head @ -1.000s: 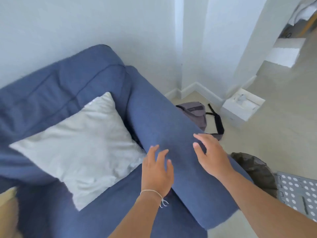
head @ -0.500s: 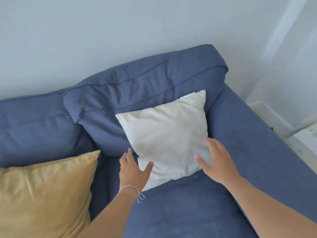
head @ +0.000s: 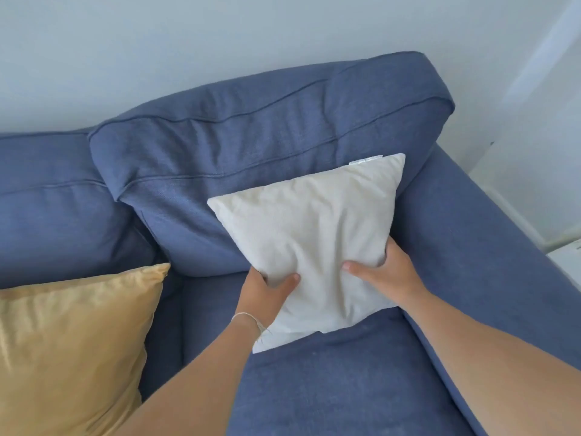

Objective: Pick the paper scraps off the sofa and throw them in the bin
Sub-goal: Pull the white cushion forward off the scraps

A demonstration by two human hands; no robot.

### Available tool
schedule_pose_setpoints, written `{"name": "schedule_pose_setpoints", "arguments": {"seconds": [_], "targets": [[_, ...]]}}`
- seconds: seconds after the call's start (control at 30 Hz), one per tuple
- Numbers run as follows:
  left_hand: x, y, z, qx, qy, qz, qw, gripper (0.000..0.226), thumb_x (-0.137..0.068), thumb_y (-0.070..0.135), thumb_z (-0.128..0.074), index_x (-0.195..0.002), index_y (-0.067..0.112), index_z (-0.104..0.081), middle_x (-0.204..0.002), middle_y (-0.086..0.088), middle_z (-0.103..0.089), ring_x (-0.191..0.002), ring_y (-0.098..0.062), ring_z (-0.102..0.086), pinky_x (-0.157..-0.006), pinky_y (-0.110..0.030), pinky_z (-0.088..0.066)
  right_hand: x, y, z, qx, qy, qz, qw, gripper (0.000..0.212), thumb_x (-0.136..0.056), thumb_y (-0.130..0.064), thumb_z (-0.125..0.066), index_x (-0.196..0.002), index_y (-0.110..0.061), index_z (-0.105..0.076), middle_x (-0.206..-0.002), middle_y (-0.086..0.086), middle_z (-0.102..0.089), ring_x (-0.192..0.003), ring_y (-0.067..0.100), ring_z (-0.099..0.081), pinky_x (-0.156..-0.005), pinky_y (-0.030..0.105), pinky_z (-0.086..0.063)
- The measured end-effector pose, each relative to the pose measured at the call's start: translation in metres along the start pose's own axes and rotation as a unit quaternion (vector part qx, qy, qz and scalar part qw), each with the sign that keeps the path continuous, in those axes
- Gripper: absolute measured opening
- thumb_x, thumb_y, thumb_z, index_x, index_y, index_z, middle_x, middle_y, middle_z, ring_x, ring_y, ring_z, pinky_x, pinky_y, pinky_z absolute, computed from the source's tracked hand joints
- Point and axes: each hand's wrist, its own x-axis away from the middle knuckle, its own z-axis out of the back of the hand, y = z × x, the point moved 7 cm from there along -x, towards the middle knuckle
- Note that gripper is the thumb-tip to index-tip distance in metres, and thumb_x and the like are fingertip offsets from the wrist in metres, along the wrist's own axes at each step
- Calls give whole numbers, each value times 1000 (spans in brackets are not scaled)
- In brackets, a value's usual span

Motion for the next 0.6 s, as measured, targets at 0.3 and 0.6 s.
{"name": "schedule_pose_setpoints", "arguments": {"seconds": [0.3,0.6], "targets": [[100,35,12,41,108,-46,992,54,-77,35,-80,-120,34,-48,-112,21,-61,-104,7,-56,-84,-15,-42,86,-29,9,11,130,66,989,78,-60,-60,-84,-125,-37,-48,-114,-17,-55,-109,6,-55,-91,36,-51],[203,-69,6,-45,80,73,993,86,-44,45,-87,-120,29,-50,-103,21,-63,-95,-8,-62,-77,-19,-42,221,57,11,152,102,-85,979,102,-48,-79,-70,-137,-39,-42,-107,-15,-60,-104,17,-62,-79,38,-53]]}}
